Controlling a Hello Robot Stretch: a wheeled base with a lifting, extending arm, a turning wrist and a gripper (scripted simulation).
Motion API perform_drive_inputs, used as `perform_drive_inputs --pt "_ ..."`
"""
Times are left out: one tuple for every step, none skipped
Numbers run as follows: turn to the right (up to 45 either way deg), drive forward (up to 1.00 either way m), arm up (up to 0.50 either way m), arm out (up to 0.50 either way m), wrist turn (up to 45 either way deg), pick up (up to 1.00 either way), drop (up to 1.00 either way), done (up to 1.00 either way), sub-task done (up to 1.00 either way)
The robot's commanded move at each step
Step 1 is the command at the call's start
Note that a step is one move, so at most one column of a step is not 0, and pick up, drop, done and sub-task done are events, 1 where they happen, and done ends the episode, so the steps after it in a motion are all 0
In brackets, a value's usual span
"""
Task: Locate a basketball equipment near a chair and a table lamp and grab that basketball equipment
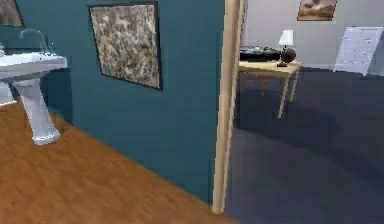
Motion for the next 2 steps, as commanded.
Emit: perform_drive_inputs --pt "27.0 0.0 0.0 0.0 0.0 0.0 0.0 0.0 0.0" --pt "0.0 1.0 0.0 0.0 0.0 0.0 0.0 0.0 0.0"
